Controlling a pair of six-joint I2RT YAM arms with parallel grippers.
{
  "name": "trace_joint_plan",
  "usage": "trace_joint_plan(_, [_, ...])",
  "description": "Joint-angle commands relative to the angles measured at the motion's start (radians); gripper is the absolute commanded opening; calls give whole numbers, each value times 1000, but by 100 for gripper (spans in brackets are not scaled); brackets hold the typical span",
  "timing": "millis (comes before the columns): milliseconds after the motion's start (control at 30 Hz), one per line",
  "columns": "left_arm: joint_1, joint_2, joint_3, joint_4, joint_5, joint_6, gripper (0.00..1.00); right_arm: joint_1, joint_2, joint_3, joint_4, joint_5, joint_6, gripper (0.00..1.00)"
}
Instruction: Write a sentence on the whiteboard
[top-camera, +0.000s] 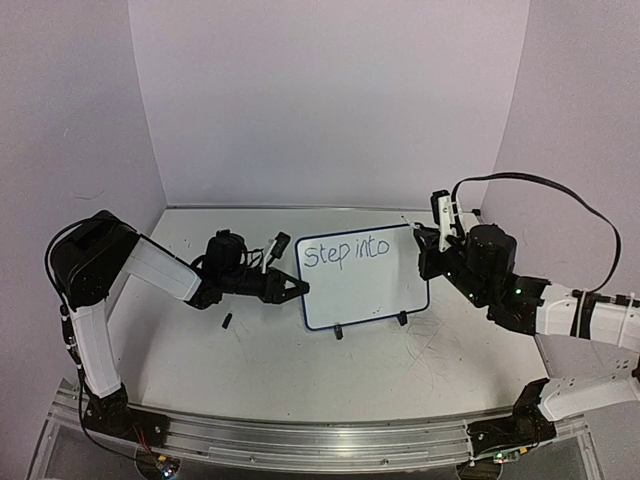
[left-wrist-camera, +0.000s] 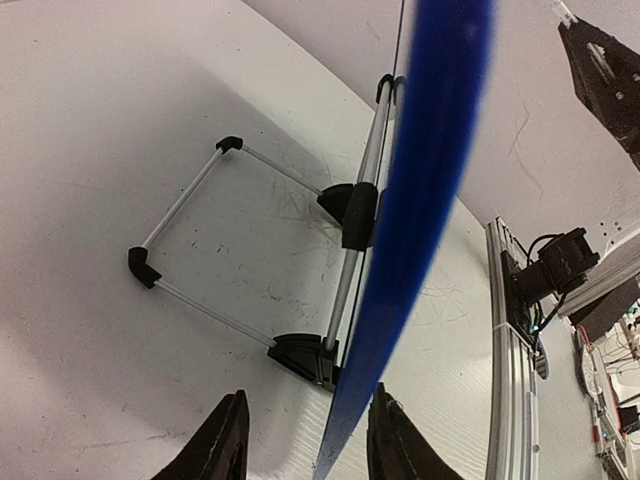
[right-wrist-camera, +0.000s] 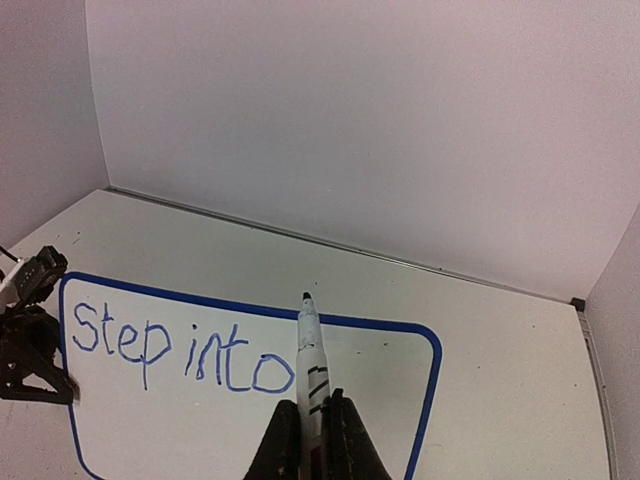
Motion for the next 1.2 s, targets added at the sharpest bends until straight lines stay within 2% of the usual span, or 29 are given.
trace_joint_plan(0, [4, -5, 20, 83, 26, -39, 36, -2, 11, 7, 53, -23, -11, 0])
trace_joint_plan(133, [4, 0, 12, 99, 23, -43, 30, -1, 16, 8, 48, -53, -4, 0])
trace_joint_plan(533, [-4, 16, 25, 98, 11, 7, 2, 2, 45, 25, -45, -181, -8, 0])
trace_joint_plan(667, [-10, 10, 19, 98, -3, 22, 0, 28, 65, 35, -55, -216, -30, 0])
trace_joint_plan(800, [-15, 13, 11, 98, -11, 30, 0, 77, 127, 72, -51, -361, -53, 0])
trace_joint_plan(867, [-16, 18, 10, 99, -16, 33, 0, 110, 188, 108, -53, -386, -51, 0])
trace_joint_plan(1167, [-16, 16, 7, 97, -24, 39, 0, 191, 363, 198, -56, -346, -50, 0])
